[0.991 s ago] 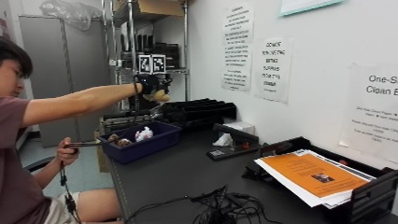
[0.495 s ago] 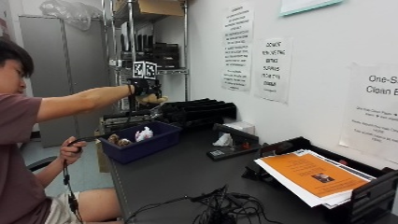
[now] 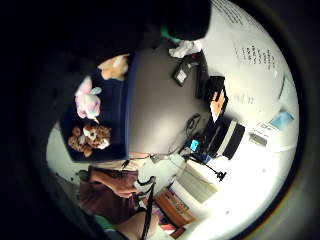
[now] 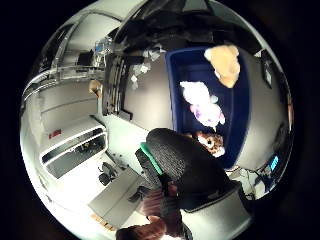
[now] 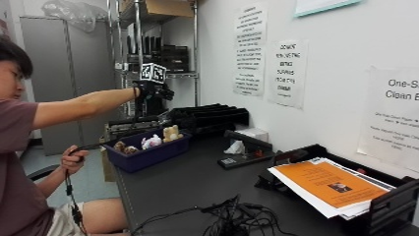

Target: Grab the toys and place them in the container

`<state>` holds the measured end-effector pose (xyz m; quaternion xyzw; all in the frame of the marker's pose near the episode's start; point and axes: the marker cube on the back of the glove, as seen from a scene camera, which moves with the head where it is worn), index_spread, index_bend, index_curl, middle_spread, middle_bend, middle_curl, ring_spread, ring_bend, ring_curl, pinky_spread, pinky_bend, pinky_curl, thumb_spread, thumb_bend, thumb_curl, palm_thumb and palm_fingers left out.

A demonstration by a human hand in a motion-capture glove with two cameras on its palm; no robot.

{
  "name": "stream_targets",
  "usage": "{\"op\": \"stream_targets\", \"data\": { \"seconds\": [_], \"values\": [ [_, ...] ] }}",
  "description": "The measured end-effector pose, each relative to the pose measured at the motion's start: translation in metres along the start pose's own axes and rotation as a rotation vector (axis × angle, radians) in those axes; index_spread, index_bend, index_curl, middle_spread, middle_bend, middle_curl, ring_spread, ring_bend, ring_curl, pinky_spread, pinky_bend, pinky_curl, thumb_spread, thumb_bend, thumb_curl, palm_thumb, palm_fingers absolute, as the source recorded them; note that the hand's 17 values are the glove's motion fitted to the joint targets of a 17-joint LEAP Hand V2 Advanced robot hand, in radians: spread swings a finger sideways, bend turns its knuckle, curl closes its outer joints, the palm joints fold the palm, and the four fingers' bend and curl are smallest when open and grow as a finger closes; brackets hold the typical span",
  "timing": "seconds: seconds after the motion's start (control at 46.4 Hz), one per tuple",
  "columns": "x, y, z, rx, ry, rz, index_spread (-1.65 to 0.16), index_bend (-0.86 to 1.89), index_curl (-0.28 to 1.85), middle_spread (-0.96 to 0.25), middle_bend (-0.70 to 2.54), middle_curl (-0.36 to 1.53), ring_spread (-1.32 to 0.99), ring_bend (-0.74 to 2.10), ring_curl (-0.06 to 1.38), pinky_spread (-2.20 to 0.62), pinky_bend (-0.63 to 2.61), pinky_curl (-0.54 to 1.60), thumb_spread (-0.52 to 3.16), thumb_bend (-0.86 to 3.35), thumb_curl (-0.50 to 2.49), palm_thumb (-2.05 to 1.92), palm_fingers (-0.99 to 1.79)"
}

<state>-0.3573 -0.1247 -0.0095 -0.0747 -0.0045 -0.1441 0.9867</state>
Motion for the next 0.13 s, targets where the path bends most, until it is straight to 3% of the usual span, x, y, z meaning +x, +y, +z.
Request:
{"op": "stream_targets", "data": {
  "seconds": [0.129],
  "values": [
    [0.0056, 0.0067, -0.0064, 0.039, -0.010, 0.026, -0.23, 0.06, 0.37, -0.02, 0.05, 0.29, 0.05, 0.13, 0.37, 0.10, 1.08, 0.47, 1.14, -0.07, 0.39, -0.09, -0.47]
  ]
}}
